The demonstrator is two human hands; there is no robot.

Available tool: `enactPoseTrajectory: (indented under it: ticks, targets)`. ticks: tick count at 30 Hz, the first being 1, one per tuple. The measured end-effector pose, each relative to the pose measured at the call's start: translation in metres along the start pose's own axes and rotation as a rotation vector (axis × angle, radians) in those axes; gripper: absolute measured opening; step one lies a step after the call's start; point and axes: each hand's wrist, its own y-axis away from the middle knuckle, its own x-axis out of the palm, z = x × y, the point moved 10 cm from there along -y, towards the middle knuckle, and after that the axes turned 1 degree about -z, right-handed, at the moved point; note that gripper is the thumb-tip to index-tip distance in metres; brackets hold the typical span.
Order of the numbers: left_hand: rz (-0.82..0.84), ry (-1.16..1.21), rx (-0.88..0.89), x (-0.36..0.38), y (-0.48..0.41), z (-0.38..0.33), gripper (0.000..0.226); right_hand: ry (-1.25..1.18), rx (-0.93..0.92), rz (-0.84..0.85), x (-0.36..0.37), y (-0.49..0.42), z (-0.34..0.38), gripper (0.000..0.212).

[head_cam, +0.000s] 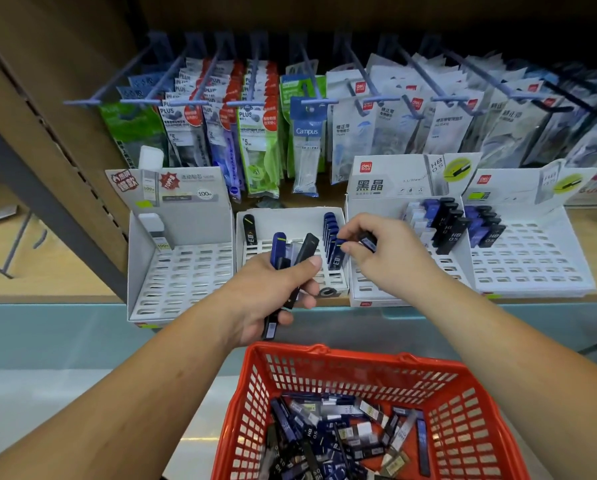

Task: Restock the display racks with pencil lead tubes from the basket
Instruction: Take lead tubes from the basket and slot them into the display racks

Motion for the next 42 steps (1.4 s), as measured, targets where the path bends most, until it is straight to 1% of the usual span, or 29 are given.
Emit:
enactPoseTrajectory:
  ticks: [3,5,7,9,11,12,14,17,19,22,24,25,27,29,32,33,37,39,42]
  targets:
    - [-0.029,-0.083,0.029,-0.003,0.001,-0.002,0.029,0.023,-0.007,0.006,0.002,-0.001,0.002,0.012]
    - [-0.054,-0.120,0.053,-0.005,0.001,-0.004,0.027,0.039,0.011,0.040,0.002,-0.002,0.002,0.013]
    - [-0.077,-0.134,0.076,-0.003,0.002,-0.008,0.031,0.015,0.037,0.036,-0.003,0.000,0.002,0.014]
    - [-0.083,-0.127,0.099,0.001,0.002,-0.012,0.034,-0.165,0.107,0.005,-0.012,0.006,0.002,0.013]
    - [-0.062,-0.105,0.127,0.011,0.004,-0.017,0.030,-0.419,0.241,0.048,-0.013,0.015,-0.003,0.008]
    - [-0.045,-0.094,0.139,0.016,0.004,-0.019,0.028,-0.502,0.285,0.082,-0.013,0.020,-0.004,0.007]
    - [-0.011,-0.090,0.156,0.027,0.005,-0.023,0.025,-0.562,0.315,0.120,-0.015,0.026,-0.006,0.005]
    - [0.043,-0.102,0.169,0.041,0.006,-0.024,0.023,-0.565,0.356,0.117,-0.024,0.032,-0.014,0.005]
    - [0.066,-0.115,0.169,0.047,0.006,-0.022,0.019,-0.617,0.384,0.154,-0.024,0.034,-0.018,0.011]
    - [0.029,-0.122,0.157,0.042,0.001,-0.018,0.015,-0.883,0.506,0.214,-0.014,0.037,-0.021,0.028]
    - [0.007,-0.118,0.144,0.038,-0.002,-0.016,0.018,-0.988,0.559,0.201,-0.010,0.037,-0.021,0.036]
    - [0.004,-0.122,0.140,0.036,-0.003,-0.016,0.021,-0.962,0.561,0.183,-0.011,0.036,-0.023,0.040]
    - [0.013,-0.122,0.139,0.036,-0.001,-0.016,0.022,-0.791,0.522,0.154,-0.014,0.033,-0.026,0.045]
    - [0.034,-0.101,0.140,0.039,0.000,-0.015,0.020,-0.706,0.496,0.160,-0.013,0.031,-0.025,0.045]
    - [0.042,-0.061,0.148,0.043,0.002,-0.016,0.020,-0.816,0.495,0.241,0.001,0.035,-0.015,0.038]
    - [0.042,-0.051,0.152,0.044,0.001,-0.017,0.019,-0.818,0.482,0.250,0.004,0.037,-0.013,0.034]
    - [0.039,-0.006,0.158,0.046,0.000,-0.021,0.015,-0.759,0.467,0.166,-0.005,0.040,-0.024,0.026]
    - [0.030,0.001,0.159,0.045,-0.001,-0.021,0.016,-0.756,0.460,0.166,-0.009,0.042,-0.027,0.022]
    - [0.066,-0.001,0.160,0.049,0.002,-0.021,0.016,-0.879,0.454,0.174,-0.011,0.044,-0.021,0.017]
